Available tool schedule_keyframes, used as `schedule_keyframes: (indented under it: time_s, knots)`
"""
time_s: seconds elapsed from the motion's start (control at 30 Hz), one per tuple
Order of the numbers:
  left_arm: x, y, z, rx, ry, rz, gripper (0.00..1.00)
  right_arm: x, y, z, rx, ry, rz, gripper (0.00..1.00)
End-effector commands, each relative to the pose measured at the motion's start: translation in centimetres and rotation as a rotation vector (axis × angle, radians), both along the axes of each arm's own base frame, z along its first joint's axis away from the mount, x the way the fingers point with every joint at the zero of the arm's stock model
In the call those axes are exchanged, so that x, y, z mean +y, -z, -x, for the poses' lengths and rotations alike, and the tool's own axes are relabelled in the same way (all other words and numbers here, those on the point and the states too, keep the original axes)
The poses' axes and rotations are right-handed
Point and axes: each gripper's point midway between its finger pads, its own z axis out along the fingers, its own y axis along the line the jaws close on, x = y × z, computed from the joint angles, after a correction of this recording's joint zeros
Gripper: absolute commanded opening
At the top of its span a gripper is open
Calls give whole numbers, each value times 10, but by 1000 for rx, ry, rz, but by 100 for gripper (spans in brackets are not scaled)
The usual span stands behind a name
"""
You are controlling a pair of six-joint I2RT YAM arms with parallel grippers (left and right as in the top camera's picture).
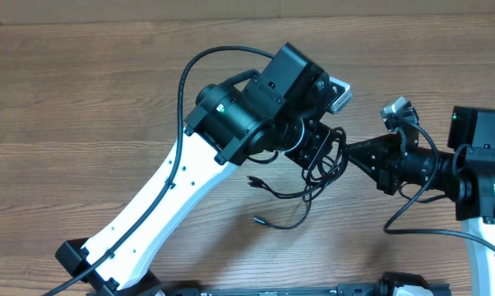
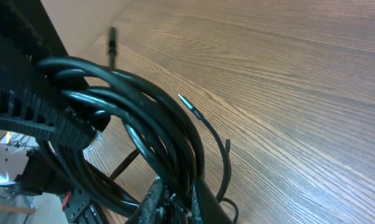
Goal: Untangle cables
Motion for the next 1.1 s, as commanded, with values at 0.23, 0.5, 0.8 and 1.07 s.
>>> schedule_keyframes:
  time_s: [0.23,0.5,0.8,1.07]
  knots:
    - [-2,-14,7,-30,45,42,4,2,-6,0,31,24,-42,4]
    - [0,-12,9,-20,44,34,4,-51,24,-31,271,517,58,4]
    - [2,-12,6,3,10,33,4,-84,42,-31,400,802,94,4]
    - [33,-12,-34,167,-295,59,4,-84,45,-26,427,801,100,4]
